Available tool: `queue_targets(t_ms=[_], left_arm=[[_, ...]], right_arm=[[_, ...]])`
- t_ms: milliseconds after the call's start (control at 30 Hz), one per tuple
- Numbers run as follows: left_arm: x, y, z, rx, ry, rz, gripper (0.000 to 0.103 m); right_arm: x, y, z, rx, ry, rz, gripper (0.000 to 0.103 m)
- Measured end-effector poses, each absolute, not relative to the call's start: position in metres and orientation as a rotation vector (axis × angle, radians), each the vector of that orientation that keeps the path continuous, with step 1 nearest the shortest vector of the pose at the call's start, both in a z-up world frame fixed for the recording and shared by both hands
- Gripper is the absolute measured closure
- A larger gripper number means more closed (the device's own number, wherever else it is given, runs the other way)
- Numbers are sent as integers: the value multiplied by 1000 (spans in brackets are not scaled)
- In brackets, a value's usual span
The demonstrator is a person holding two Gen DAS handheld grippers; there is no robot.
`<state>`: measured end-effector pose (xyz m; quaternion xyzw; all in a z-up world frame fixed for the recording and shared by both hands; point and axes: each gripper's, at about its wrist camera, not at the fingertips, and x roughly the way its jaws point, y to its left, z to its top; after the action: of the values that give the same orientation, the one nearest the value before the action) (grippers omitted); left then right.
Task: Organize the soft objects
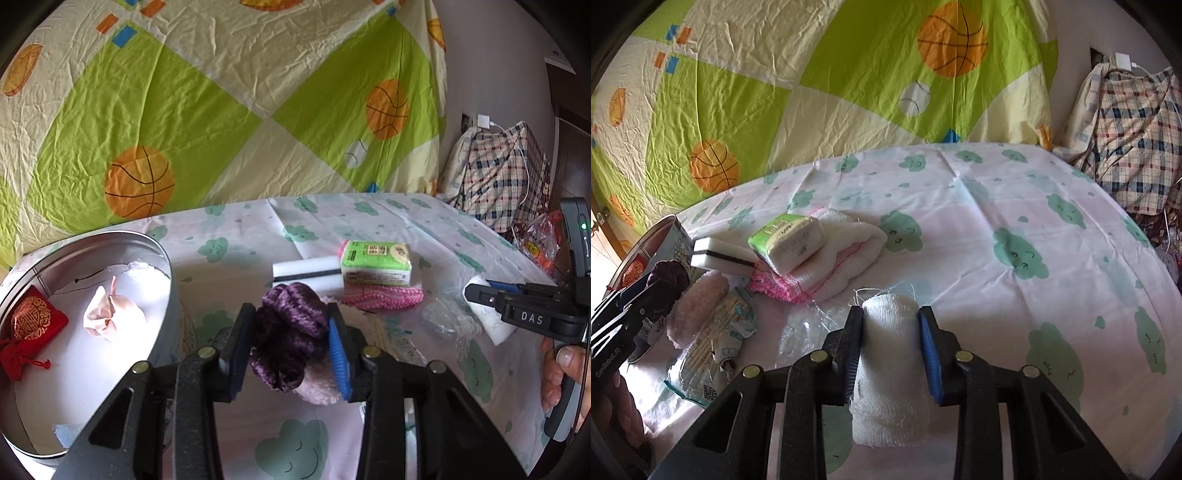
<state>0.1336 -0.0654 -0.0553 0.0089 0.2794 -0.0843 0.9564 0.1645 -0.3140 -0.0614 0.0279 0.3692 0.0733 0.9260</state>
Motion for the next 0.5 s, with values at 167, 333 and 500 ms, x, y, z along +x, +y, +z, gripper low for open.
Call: queue_targets(t_ms=[167, 333, 500], left_arm=[[127, -60, -51, -1, 521, -161, 66], [121, -56, -47, -9, 475, -146, 66], [111, -53, -43, -22, 416, -135, 66]], right_arm=[[151, -314, -49, 56, 656, 146, 71], [134, -312, -36, 55, 535, 151, 71], [122, -304, -27, 45, 436, 159, 71]])
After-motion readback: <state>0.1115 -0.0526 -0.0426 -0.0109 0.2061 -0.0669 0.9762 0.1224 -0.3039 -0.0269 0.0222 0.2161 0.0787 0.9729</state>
